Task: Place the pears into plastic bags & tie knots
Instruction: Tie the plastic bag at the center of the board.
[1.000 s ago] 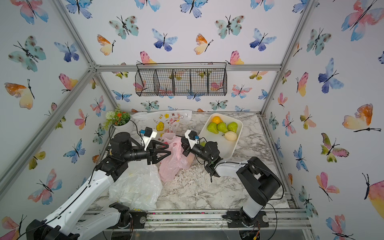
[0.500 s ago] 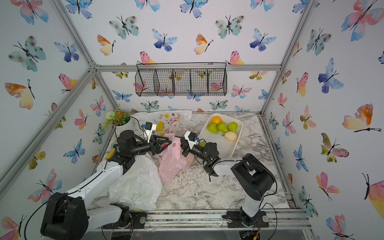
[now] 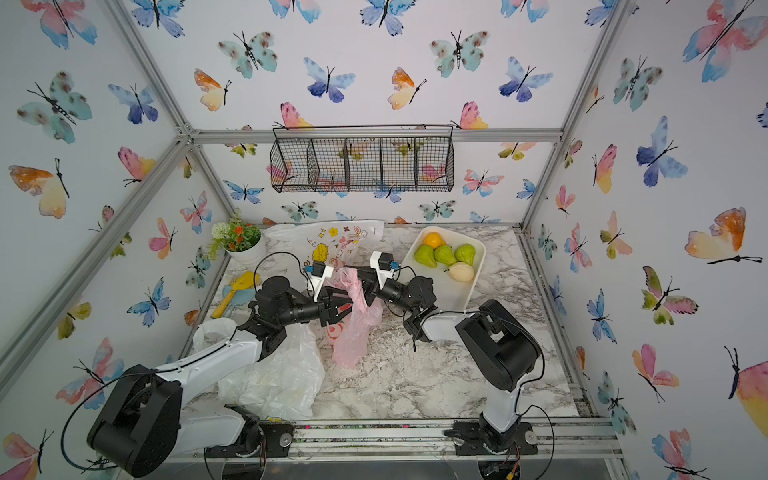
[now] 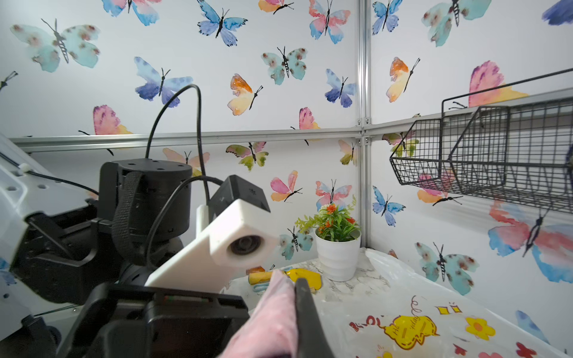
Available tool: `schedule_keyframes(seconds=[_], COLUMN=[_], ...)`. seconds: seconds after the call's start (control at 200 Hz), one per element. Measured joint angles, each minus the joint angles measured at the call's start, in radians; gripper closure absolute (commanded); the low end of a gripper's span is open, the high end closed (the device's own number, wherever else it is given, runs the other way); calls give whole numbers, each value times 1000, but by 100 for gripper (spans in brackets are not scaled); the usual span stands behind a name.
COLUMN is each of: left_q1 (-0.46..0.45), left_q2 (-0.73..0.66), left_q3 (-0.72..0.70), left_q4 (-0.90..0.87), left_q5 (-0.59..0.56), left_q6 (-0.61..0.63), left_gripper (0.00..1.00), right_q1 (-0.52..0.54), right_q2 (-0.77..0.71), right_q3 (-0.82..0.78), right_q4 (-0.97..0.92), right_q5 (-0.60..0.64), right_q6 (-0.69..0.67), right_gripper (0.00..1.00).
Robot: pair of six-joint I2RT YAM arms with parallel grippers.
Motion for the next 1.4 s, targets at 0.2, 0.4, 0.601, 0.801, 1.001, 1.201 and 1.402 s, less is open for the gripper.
schedule_keyframes(seconds=[0.2, 0.4, 0.601, 0.801, 1.001, 1.201, 1.402], left_q1=[43, 123, 147, 74, 30, 21, 21], left_q2=[-98, -208, -169, -56, -55, -16, -4], left_q3=[1, 47, 159, 163, 114, 114, 140], left_q4=[-109, -284, -249, -204, -192, -169, -160], left_q5=[-19, -18, -9, 3, 2, -7, -20], left_q6=[50, 72, -76, -184, -221, -233, -241], left_gripper=[53, 67, 82, 81, 53, 52, 65], right_q1=[-39, -50, -50, -50, -51, -50, -51], right_q2=[28, 29, 33, 33, 33, 33, 33], right_q3=[0, -1, 0, 0, 0, 2, 2], right_q4=[48, 70, 72, 73, 69, 71, 73], right_q5=[-85, -124, -144, -145, -150, -169, -173], right_q6=[98, 130, 130, 130, 130, 148, 156], right_gripper=[98, 98, 98, 97, 98, 98, 98])
